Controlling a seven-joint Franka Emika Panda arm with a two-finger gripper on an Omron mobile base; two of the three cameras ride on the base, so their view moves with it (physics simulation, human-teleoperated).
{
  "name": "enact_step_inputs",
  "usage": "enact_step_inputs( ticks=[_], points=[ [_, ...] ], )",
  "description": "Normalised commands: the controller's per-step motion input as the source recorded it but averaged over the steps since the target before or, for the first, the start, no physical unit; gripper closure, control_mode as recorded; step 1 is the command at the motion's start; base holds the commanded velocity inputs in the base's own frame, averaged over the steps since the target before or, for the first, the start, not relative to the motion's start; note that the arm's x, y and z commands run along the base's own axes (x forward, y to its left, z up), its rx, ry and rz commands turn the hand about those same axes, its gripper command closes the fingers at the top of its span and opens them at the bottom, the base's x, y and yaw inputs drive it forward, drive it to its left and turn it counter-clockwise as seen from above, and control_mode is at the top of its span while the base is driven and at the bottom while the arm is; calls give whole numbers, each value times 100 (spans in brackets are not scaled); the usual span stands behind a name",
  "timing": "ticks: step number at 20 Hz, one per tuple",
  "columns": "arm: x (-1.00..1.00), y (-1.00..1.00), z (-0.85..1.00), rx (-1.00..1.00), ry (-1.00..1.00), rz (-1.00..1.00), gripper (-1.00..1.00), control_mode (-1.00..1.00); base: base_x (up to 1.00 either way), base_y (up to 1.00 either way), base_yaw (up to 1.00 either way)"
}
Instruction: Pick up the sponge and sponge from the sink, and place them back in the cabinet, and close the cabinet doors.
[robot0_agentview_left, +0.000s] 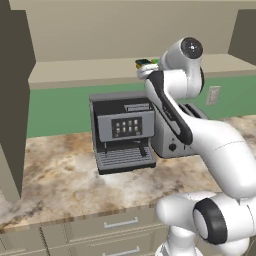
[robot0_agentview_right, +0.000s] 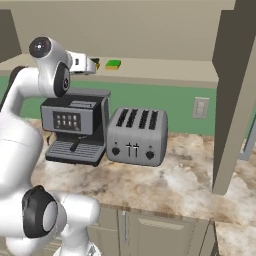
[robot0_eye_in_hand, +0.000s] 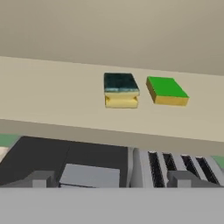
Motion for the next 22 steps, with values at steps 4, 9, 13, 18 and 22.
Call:
enact_step_inputs(
  ticks=[4, 9, 13, 18, 22],
  points=[
    [-42, 0, 8, 0, 1, 0, -100, -100, 0, 0, 0],
    [-47, 0, 0, 0, 0, 0, -100, -100, 0, 0, 0],
    [-50, 0, 0, 0, 0, 0, -100, -100, 0, 0, 0],
    [-49, 0, 6, 0, 0, 0, -100, -100, 0, 0, 0],
    [-45, 0, 11, 0, 0, 0, -100, -100, 0, 0, 0]
  ],
)
